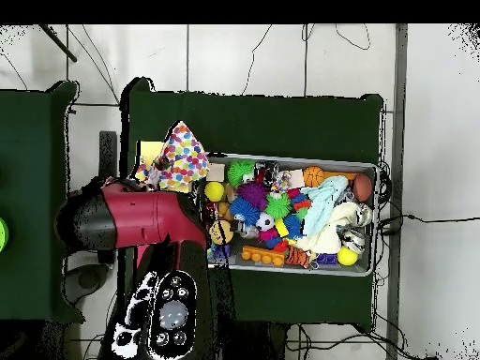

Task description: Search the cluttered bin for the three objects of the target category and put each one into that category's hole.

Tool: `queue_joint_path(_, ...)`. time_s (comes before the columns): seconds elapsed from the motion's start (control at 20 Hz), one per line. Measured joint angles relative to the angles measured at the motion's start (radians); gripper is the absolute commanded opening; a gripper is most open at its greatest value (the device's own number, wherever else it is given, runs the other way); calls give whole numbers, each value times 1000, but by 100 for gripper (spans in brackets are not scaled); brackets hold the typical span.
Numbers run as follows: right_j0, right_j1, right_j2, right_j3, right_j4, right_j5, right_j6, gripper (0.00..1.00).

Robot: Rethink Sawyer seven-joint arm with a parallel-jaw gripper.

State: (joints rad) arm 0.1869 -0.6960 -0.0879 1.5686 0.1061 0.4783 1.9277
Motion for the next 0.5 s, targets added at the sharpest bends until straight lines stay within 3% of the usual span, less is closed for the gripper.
queue_joint_path(0.5,-23,49,2,-4,-4,-44,0,0)
